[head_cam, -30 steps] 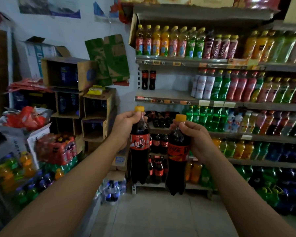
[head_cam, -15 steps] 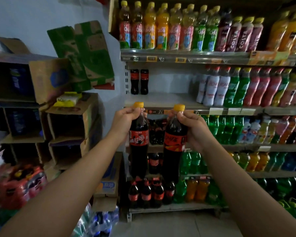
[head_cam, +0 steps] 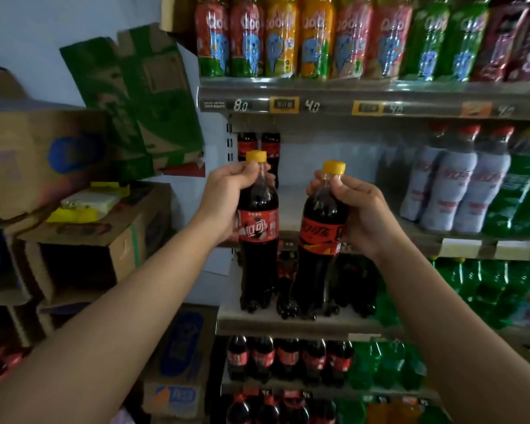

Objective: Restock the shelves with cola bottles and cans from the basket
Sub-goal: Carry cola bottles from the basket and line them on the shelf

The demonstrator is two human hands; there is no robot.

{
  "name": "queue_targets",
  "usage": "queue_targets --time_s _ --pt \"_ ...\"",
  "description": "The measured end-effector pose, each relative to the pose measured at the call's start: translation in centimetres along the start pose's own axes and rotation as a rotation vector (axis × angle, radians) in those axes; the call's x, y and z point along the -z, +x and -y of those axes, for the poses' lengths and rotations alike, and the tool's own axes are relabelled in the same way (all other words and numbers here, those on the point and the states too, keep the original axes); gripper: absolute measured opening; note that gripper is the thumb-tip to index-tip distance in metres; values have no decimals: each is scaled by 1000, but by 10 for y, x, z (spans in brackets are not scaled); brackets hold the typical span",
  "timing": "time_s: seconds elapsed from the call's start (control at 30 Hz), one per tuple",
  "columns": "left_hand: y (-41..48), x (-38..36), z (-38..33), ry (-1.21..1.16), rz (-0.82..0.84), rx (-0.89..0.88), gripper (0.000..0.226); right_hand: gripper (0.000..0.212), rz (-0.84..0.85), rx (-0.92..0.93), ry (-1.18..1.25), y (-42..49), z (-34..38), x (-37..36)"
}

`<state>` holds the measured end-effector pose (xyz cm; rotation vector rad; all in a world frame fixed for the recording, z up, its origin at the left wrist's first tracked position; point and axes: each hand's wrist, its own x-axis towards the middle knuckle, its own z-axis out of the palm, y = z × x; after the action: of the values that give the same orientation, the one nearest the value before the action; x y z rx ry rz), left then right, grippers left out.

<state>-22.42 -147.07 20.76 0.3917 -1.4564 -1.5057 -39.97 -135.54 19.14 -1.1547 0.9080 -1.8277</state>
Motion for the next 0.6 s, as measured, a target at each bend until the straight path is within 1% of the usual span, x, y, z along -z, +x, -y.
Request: queue_targets --time_s 0.13,0.27,0.37,0.43,0.5,0.6 --pt "52 -13 -6 61 11 -141 19 23 101 87 -48 56 9 20" --pt "88 -19 -9 108 42 -310 15 22 177 227 -31 98 16 38" --pt "108 -15 -3 163 108 -393 18 21 213 301 -59 120 13 52" --pt "121 -8 6 223 174 -435 22 24 212 332 -112 133 7 61" --pt "132 -2 15 284 247 -467 24 21 208 346 -164 142 0 67" --pt "150 2 29 329 307 -470 27 38 179 319 -207 155 -9 69"
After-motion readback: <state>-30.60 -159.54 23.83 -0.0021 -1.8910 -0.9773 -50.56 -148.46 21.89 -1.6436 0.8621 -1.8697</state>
